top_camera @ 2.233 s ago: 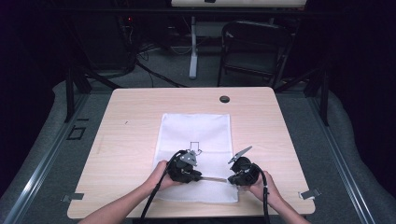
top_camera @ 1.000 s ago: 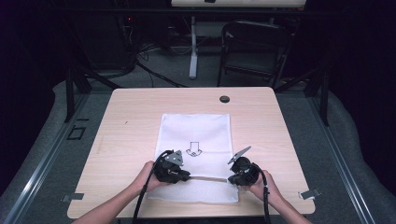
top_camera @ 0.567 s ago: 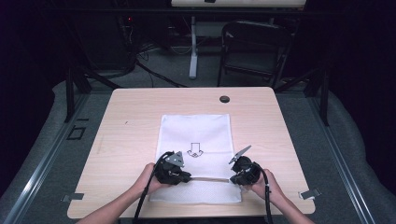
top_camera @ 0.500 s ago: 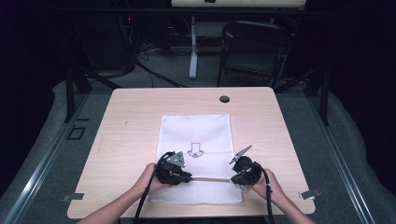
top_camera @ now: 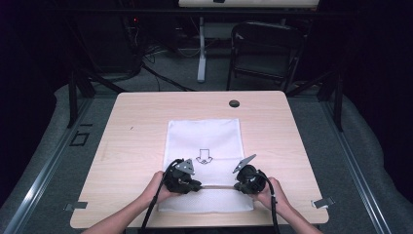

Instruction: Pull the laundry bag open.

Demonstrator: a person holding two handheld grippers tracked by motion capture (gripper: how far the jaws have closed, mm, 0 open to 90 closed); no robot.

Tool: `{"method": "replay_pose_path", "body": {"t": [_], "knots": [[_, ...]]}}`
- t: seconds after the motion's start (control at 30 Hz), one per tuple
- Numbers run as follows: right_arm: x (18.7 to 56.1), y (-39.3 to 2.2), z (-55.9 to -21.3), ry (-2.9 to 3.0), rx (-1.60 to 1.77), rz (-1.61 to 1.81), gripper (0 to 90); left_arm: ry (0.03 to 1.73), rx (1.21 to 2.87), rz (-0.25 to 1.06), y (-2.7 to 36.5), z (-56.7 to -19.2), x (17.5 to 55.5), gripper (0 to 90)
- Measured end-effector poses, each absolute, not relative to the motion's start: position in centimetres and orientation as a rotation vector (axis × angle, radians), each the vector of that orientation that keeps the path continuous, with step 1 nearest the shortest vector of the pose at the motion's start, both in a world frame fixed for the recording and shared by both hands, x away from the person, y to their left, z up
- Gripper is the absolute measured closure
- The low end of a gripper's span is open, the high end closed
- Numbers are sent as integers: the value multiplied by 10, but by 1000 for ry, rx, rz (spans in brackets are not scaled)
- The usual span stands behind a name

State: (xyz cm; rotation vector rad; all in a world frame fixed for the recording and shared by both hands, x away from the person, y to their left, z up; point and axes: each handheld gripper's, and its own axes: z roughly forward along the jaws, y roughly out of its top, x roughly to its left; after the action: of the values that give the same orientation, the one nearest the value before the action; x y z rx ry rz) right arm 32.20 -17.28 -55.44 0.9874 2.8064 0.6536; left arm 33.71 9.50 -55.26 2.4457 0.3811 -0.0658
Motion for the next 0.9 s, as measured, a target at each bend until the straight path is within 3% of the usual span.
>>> {"method": "replay_pose_path", "body": {"t": [0.9], "knots": [[325,-181,-556,2812,1075,697,900,394,2452,-84,108,-557,339,814]]}}
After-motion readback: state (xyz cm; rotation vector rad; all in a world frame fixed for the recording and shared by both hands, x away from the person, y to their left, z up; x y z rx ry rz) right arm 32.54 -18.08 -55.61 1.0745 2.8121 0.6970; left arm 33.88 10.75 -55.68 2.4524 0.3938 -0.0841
